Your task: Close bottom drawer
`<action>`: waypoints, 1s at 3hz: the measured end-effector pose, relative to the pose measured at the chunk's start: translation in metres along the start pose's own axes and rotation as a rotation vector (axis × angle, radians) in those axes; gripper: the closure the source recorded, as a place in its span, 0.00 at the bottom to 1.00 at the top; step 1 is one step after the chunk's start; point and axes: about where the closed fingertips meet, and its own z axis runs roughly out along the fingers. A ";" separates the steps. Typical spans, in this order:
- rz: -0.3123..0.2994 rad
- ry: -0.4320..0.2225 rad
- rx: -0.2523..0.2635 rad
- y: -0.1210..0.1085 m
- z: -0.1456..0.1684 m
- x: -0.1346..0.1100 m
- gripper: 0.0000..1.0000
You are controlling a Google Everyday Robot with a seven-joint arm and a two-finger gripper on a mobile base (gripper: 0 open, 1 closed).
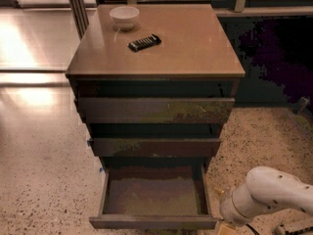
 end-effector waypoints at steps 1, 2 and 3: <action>0.056 -0.020 -0.032 0.002 0.048 0.027 0.17; 0.093 -0.075 -0.056 0.005 0.121 0.044 0.48; 0.101 -0.148 -0.039 0.003 0.168 0.041 0.79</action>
Offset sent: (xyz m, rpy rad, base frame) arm -0.0201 0.0204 -0.1818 0.1147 0.0940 -0.0904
